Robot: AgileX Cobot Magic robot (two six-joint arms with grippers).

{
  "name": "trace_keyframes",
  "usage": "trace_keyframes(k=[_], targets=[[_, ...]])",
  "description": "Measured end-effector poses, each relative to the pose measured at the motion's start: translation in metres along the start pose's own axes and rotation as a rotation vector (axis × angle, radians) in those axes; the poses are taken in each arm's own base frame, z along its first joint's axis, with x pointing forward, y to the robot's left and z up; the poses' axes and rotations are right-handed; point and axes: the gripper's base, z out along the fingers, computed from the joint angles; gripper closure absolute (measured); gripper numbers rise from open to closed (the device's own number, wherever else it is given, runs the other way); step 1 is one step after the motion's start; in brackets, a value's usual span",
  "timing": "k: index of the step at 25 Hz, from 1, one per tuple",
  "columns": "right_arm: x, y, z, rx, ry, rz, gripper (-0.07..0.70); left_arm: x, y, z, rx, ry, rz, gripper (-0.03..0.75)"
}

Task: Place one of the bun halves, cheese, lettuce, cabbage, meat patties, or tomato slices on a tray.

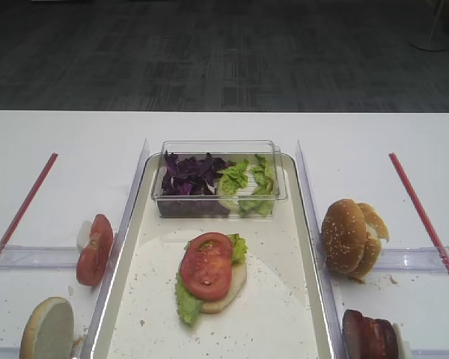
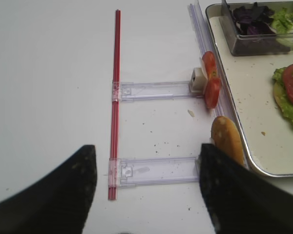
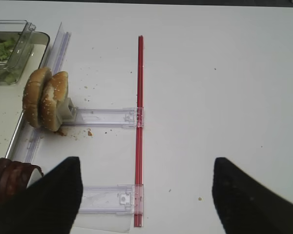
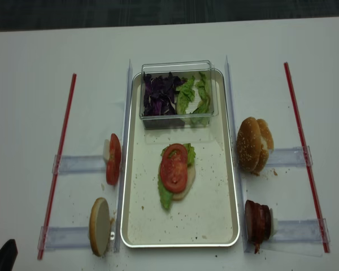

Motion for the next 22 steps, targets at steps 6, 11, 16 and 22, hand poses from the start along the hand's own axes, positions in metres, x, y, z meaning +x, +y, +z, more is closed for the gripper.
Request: trace_keyframes(k=[6, 11, 16, 22], targets=[[0.0, 0.0, 0.0, 0.0, 0.0, 0.0, 0.061, 0.0, 0.0, 0.0, 0.0, 0.0, 0.0, 0.296], [0.0, 0.0, 0.0, 0.0, 0.0, 0.0, 0.061, 0.0, 0.0, 0.0, 0.0, 0.0, 0.0, 0.296], [0.0, 0.0, 0.0, 0.0, 0.0, 0.0, 0.061, 0.0, 0.0, 0.0, 0.0, 0.0, 0.0, 0.296], [0.0, 0.0, 0.0, 0.0, 0.0, 0.0, 0.061, 0.0, 0.0, 0.0, 0.0, 0.0, 0.0, 0.296]])
